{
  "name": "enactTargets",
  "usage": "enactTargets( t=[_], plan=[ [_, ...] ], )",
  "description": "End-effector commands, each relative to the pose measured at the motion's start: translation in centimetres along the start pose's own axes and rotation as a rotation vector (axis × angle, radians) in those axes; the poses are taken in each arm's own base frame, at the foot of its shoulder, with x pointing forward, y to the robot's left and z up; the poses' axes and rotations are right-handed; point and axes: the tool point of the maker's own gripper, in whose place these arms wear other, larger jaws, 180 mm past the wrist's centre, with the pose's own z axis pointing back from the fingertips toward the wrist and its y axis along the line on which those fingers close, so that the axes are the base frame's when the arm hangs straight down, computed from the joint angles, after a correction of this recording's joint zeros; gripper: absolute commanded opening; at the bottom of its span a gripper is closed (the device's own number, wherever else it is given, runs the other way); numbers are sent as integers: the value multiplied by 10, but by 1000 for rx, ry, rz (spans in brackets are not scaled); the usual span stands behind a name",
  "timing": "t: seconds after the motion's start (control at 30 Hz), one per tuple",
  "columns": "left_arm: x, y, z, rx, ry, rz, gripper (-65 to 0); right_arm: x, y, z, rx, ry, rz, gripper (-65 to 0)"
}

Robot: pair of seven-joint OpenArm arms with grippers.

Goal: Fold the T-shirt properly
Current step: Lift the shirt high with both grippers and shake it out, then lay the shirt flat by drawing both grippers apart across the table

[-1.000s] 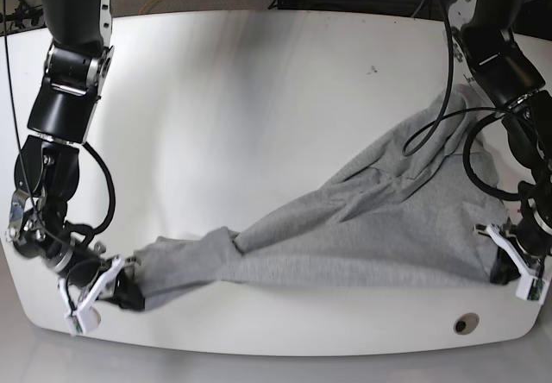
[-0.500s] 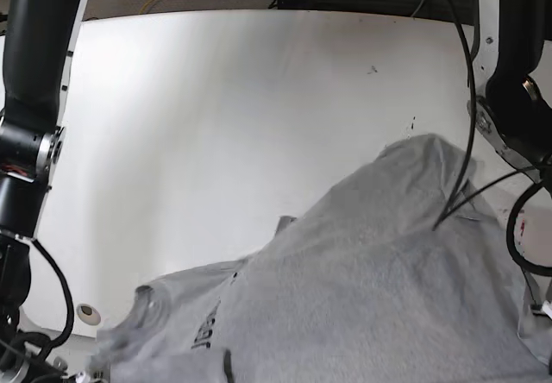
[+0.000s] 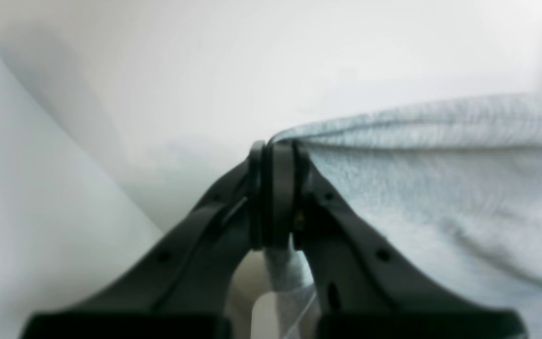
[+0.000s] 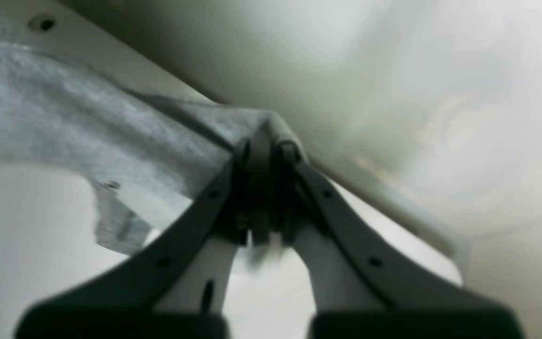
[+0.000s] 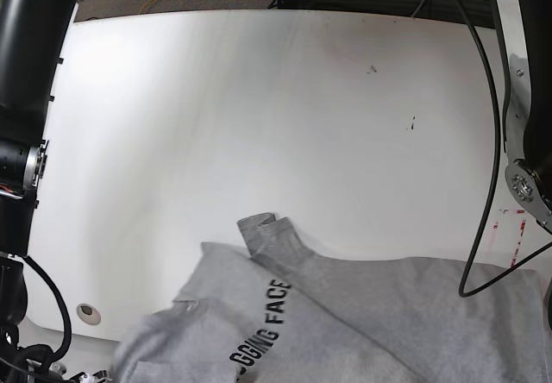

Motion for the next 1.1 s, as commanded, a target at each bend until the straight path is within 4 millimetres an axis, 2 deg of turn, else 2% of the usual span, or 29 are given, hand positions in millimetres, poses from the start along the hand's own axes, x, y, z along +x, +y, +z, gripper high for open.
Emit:
enactTargets(
  t=[0.0, 0.17, 0.23, 0.3, 0.53, 0.63, 0.7, 0.93, 1.07],
  plan=[
    [7, 3, 9, 28, -19, -21, -650, 40, -13, 32, -63, -90, 71, -650],
    [-39, -19, 11, -7, 79, -46, -650, 50, -25, 55, -107, -143, 77, -650],
    [-66, -36, 13, -36, 135, -57, -650, 51, -25, 60, -111, -169, 67, -650],
    [-81, -46, 19, -47, 163, -72, -650, 29, -21, 53, -101, -146, 47, -650],
    [-155, -80, 44, -104, 316, -67, -650, -55, 1, 35, -64, -66, -37, -650],
    [-176, -94, 53, -134, 359, -71, -650, -93, 13, 31, -50, -25, -75, -650],
    [-191, -107, 63, -161, 385, -78, -650, -116, 30, 27, -28, -9, -98, -650],
    [-247, -144, 96, -249, 519, -64, -650, -179, 63, 30, 0, 65, -164, -650],
    [-282, -157, 128, -262, 612, -16, -650, -207, 79, 40, 3, 100, -178, -650]
  ],
)
